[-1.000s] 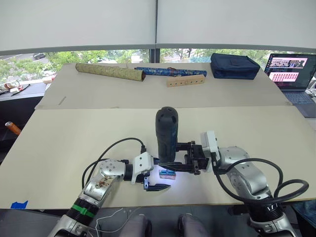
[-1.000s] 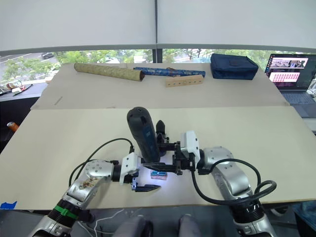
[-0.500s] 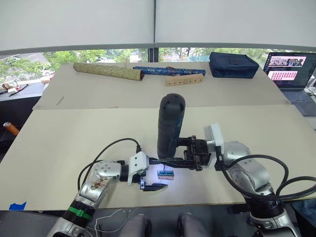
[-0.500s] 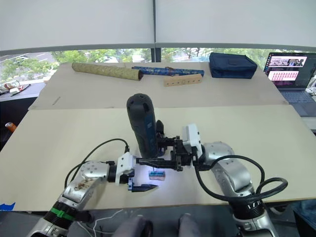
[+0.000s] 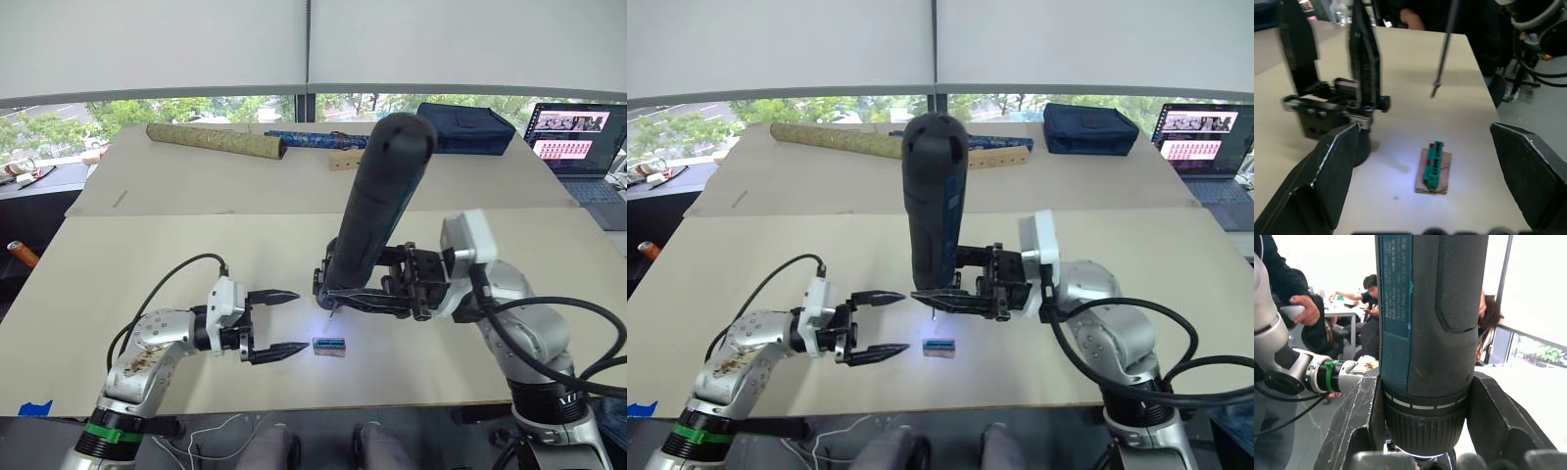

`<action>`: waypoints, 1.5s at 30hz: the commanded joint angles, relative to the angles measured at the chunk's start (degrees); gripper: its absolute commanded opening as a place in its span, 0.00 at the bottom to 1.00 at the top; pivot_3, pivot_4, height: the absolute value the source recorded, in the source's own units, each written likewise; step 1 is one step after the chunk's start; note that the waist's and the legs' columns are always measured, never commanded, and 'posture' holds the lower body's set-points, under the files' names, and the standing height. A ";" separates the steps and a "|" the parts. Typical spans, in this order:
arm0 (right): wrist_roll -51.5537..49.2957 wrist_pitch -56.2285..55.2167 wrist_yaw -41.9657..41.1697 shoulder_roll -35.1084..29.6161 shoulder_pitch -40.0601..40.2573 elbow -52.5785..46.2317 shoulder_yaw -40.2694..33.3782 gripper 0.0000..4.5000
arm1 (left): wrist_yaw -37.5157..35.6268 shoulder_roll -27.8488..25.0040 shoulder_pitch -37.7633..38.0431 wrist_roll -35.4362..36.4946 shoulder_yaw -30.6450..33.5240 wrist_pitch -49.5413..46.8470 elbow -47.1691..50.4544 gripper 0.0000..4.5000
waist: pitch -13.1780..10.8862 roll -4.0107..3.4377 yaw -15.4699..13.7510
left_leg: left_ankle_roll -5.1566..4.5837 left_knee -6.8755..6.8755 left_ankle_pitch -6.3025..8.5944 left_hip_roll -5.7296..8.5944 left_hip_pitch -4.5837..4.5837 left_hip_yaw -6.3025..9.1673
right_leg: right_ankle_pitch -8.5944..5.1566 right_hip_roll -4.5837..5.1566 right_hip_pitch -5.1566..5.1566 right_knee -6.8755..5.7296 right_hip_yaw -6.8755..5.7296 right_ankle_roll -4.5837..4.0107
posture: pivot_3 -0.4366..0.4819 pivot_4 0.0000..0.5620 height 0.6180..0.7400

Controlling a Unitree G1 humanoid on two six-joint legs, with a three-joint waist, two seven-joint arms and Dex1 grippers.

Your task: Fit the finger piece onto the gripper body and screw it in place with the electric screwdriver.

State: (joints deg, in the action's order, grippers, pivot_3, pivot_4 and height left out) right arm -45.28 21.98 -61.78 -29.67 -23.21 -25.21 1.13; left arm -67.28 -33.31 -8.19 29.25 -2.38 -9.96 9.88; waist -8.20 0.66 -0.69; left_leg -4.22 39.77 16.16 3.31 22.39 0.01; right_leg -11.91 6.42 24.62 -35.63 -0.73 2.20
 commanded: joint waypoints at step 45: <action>-7.23 2.99 5.45 -8.39 6.47 -8.94 -10.39 0.42 | 7.44 15.46 -19.87 -20.84 -12.37 8.79 -30.52 0.51 | -0.03 0.05 -0.35 | -0.13 0.04 0.07 0.02 0.06 0.00 | 0.03 0.05 -0.25 0.41 -0.02 0.05 | 0.48 0.27 1.00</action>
State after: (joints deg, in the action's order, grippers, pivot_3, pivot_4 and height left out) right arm -50.08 25.32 -56.47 -37.59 -16.60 -31.62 -6.44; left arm -56.22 -16.74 -27.44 7.27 -14.66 -2.13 -19.86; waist -8.23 0.71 -1.04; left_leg -4.36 39.80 16.23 3.32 22.45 0.01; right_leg -11.87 6.47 24.38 -35.20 -0.75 2.25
